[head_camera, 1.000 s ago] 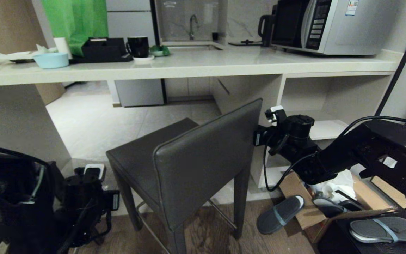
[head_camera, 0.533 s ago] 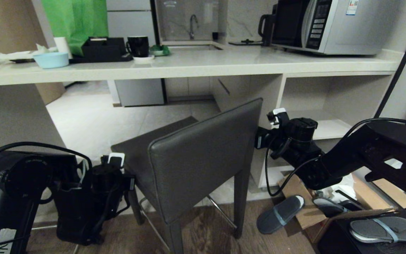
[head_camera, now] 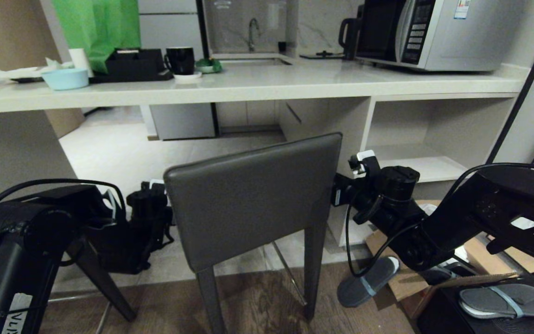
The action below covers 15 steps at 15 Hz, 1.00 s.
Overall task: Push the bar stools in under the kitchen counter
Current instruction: Push the gray chair back under the dining table
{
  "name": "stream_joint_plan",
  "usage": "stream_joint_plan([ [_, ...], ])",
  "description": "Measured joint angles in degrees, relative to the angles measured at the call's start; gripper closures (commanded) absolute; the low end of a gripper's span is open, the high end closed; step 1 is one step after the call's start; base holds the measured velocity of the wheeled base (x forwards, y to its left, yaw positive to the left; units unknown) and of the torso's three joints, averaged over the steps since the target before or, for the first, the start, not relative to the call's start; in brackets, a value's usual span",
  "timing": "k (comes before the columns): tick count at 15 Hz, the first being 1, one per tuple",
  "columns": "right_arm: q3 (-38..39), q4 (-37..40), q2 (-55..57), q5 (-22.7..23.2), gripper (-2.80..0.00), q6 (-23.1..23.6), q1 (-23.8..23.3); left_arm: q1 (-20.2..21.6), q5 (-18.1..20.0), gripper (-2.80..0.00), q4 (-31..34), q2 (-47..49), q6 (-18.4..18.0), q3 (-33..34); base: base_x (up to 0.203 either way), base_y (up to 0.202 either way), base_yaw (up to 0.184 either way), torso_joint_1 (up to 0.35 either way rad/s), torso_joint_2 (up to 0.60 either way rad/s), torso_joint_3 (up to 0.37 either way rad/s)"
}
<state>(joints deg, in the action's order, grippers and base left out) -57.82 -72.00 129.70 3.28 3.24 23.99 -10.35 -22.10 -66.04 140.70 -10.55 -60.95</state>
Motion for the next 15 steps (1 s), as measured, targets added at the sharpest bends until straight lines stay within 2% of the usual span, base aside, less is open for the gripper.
stream_joint_plan([
  [3,4.3,-1.6,-2.6,0.3,0.00,0.0,2.1,-0.2,0.9,0.00,6.0,2.0,-0.8,-9.0,0.000,0.000,0.000,0.000,0.00,0.000],
  [12,11.3,-6.3,-5.8,0.9,0.00,0.0,5.8,0.0,2.2,0.00,17.6,7.4,-1.4,-28.7,0.000,0.000,0.000,0.000,0.00,0.000],
  [15,13.2,-6.7,-6.6,0.9,0.00,0.0,5.8,0.0,2.2,0.00,18.3,7.6,-0.9,-30.2,0.000,0.000,0.000,0.000,0.00,0.000],
])
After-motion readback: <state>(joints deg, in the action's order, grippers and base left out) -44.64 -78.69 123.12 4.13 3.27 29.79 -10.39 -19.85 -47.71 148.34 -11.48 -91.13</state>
